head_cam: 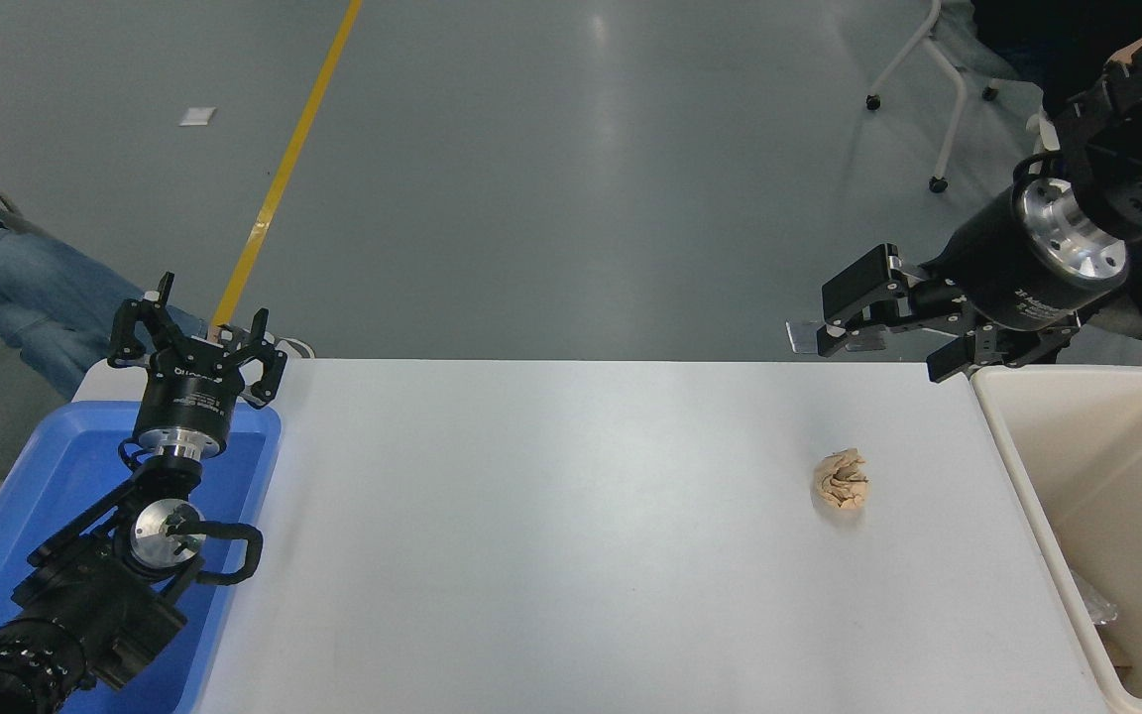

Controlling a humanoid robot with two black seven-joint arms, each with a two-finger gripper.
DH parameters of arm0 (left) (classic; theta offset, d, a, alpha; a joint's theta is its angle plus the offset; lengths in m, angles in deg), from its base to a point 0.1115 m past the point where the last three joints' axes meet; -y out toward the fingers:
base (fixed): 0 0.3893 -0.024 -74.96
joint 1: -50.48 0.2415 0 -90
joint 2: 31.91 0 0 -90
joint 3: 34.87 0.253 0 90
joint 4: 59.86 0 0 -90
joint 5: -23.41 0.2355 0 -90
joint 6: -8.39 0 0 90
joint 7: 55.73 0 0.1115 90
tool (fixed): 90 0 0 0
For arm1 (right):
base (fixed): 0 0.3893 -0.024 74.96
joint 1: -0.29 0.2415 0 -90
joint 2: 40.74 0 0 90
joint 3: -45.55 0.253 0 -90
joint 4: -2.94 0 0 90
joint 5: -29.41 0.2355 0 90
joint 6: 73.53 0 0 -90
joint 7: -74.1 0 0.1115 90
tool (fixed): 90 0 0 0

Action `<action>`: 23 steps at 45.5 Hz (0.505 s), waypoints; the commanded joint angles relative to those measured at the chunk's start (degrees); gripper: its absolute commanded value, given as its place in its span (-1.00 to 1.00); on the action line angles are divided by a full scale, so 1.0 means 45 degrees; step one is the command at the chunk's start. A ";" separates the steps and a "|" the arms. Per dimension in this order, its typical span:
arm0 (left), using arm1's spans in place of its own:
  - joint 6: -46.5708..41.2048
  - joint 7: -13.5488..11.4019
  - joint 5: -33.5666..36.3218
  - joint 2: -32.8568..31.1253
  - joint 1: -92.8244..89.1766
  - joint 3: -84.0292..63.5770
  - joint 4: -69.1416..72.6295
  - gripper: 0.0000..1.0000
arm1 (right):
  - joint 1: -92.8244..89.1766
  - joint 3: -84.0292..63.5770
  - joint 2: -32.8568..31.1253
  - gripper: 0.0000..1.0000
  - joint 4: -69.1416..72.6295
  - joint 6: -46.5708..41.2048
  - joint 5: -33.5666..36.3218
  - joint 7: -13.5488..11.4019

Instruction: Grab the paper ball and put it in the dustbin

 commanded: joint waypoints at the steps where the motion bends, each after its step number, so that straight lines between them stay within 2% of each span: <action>1: 0.0000 0.0000 0.0001 0.0000 0.0000 0.0000 0.0000 0.98 | -0.0003 -0.0014 -0.0013 1.00 -0.0004 0.0005 -0.0006 0.0000; 23: 0.0000 0.0000 0.0001 0.0000 0.0000 0.0000 0.0000 0.98 | -0.0120 0.0006 0.0338 1.00 -0.0122 0.0025 -0.0006 0.0000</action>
